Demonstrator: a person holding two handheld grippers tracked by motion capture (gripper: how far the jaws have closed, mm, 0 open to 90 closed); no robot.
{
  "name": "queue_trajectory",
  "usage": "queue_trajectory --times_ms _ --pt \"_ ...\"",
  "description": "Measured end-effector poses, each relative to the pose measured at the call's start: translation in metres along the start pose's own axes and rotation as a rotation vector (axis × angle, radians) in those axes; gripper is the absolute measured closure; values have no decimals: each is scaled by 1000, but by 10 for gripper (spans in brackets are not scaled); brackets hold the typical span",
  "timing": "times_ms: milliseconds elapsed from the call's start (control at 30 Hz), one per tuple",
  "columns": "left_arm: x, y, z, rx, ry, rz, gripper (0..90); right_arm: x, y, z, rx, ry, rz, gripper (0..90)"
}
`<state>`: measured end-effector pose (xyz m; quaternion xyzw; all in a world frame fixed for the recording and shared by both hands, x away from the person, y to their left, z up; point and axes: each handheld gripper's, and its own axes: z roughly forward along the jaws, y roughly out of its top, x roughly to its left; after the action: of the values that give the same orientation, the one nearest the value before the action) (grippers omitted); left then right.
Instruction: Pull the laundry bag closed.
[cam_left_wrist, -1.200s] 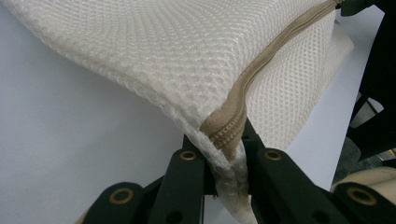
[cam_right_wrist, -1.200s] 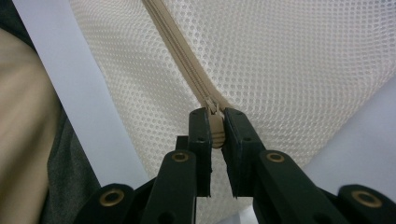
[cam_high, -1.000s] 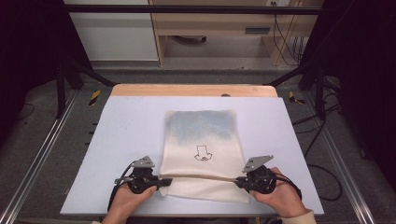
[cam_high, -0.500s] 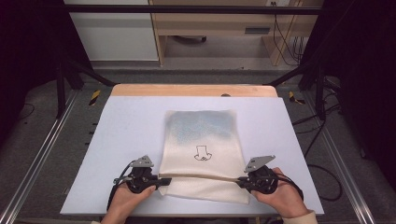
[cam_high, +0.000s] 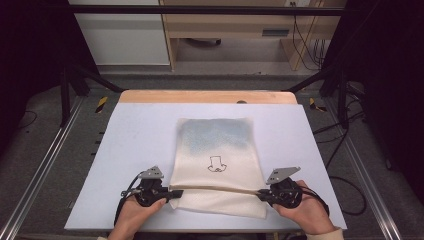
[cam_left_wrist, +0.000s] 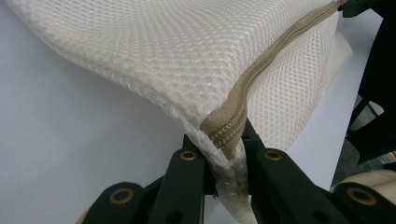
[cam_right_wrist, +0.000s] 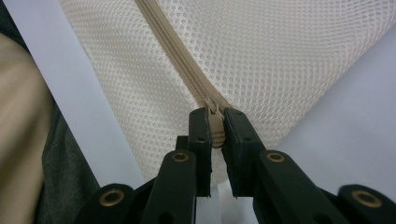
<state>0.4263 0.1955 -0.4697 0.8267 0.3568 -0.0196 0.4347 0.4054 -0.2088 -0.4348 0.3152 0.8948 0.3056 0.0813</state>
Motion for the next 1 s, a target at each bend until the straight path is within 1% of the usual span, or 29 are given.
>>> queue_trajectory --times_ms 333,500,700,1000 --pt "0 0 0 -3 1 0 841 -2 -2 -2 -3 -4 8 821" --pt "0 0 0 -3 -1 0 841 -3 -3 -3 -4 -5 3 820" --pt "0 0 -1 -3 1 3 841 -4 -5 -2 7 -11 16 821" --pt "-1 1 -2 -8 0 5 841 -6 -6 -1 15 -20 16 820"
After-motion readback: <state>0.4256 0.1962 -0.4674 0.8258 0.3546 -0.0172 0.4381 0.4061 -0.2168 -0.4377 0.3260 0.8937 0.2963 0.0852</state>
